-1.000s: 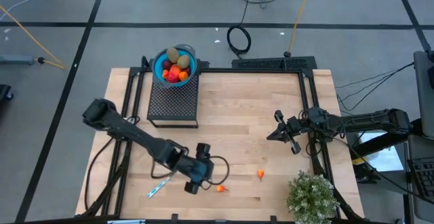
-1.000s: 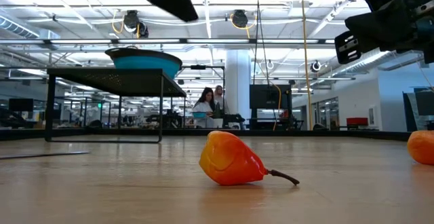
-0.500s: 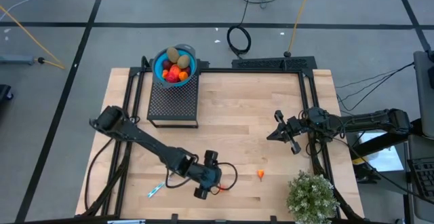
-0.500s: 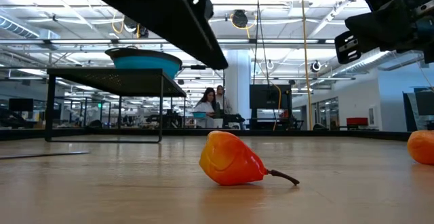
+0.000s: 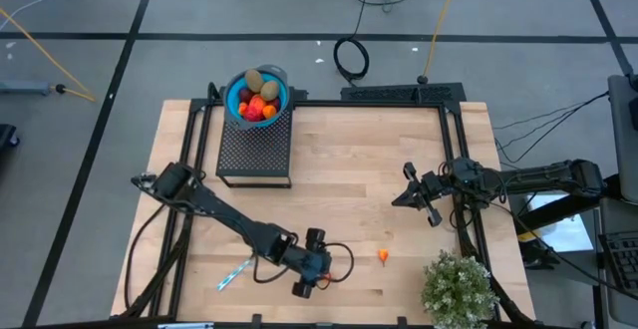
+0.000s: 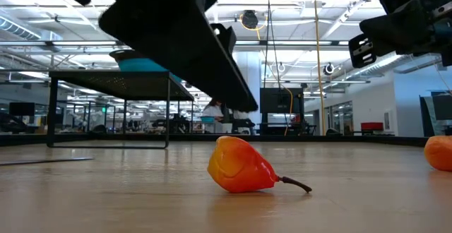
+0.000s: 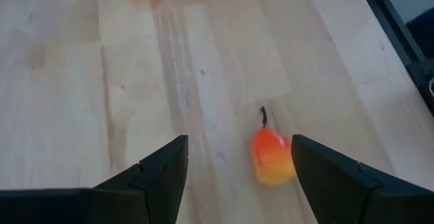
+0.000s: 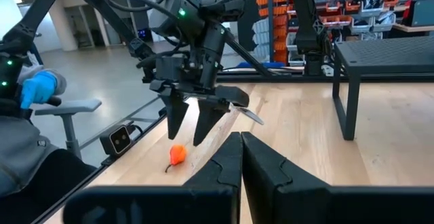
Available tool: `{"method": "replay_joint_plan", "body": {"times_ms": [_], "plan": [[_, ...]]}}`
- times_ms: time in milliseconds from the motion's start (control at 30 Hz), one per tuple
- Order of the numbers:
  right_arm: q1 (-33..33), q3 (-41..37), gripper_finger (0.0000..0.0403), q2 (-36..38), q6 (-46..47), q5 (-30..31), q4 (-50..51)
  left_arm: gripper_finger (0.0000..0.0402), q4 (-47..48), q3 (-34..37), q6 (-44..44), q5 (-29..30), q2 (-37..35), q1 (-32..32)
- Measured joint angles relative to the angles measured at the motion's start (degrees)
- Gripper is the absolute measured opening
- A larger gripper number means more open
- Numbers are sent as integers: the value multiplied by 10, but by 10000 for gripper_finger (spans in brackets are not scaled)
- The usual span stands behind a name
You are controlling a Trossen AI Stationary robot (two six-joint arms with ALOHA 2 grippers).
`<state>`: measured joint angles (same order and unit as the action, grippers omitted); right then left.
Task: Pick & Place Fruit
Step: Put the left peach into the blue strainer bowl on the shelf
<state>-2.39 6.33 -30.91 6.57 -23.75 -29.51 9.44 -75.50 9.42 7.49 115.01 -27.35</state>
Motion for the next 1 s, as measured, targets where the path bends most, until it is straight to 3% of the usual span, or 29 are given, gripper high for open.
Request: {"method": "replay_joint_plan", "body": {"times_ms": [867,1000], "plan": [[0,0,0,-2,0,0,12,261,-23,0,53,-19,57,-6],[0,0,0,-3,0,0,11,242,-22,0,55,-22,57,-6]]}}
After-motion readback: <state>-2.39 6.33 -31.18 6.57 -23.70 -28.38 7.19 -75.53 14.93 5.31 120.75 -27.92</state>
